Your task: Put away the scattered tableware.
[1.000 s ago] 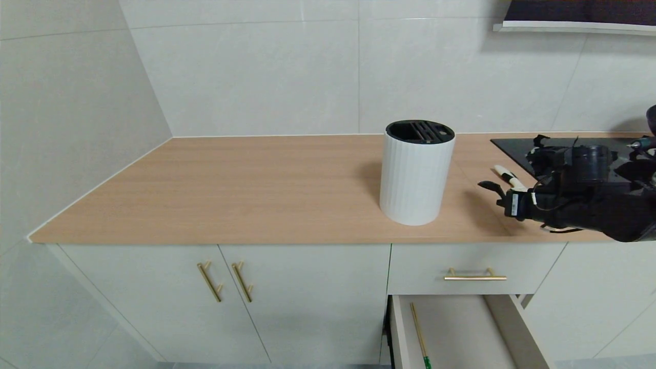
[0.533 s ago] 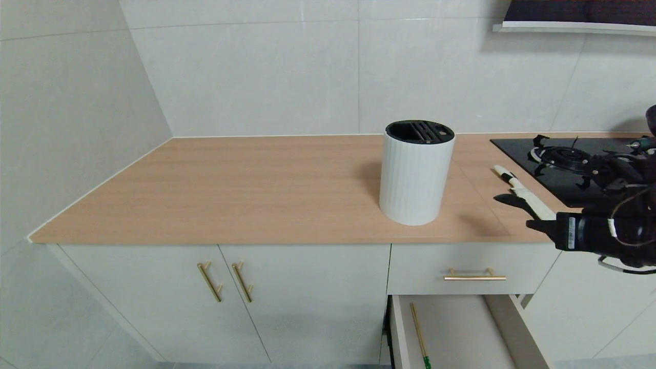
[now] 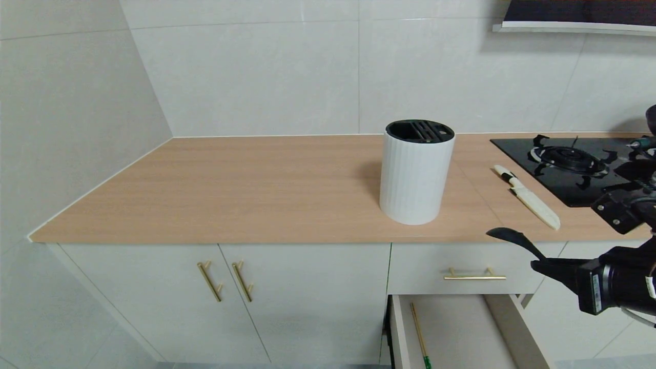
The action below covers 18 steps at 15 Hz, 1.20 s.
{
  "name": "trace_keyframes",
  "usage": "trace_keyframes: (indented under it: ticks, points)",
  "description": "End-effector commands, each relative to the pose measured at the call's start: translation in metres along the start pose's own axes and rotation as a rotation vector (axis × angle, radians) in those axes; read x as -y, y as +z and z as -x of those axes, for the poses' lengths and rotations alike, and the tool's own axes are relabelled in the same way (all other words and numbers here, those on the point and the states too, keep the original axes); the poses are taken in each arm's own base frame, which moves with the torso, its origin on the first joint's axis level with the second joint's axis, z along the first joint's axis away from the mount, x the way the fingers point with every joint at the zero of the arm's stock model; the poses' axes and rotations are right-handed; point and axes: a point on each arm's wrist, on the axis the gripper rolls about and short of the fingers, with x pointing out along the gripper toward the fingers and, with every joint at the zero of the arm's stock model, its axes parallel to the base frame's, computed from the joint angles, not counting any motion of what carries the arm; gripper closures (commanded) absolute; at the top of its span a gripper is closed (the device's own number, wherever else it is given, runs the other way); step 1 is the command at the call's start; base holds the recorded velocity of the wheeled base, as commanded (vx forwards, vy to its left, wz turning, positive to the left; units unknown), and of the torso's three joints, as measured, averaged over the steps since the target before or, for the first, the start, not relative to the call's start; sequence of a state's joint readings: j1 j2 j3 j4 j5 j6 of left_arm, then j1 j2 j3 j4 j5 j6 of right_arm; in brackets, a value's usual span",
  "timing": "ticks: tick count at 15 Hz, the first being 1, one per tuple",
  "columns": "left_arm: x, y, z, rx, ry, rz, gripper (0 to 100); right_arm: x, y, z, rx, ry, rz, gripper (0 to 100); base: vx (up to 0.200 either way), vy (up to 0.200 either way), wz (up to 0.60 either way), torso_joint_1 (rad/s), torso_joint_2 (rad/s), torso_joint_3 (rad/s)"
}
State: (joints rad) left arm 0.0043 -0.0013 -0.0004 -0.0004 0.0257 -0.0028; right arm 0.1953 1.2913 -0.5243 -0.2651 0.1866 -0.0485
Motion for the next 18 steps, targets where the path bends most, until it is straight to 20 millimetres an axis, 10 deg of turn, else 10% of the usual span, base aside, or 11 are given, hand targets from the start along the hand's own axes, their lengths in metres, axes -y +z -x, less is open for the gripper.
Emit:
trace_keyframes:
  ticks: [1,18]
  points:
    - [0.000,0.000,0.000,-0.002,0.001,0.000,0,-0.006,-0.006,-0.002,-0.024,0.032,0.015,100,0.000,0.000,0.00,-0.149,0.31,0.183]
    - [0.000,0.000,0.000,-0.001,0.001,0.000,0,-0.014,-0.039,-0.046,-0.253,0.096,0.061,100,0.000,0.000,0.00,-0.178,0.47,0.288]
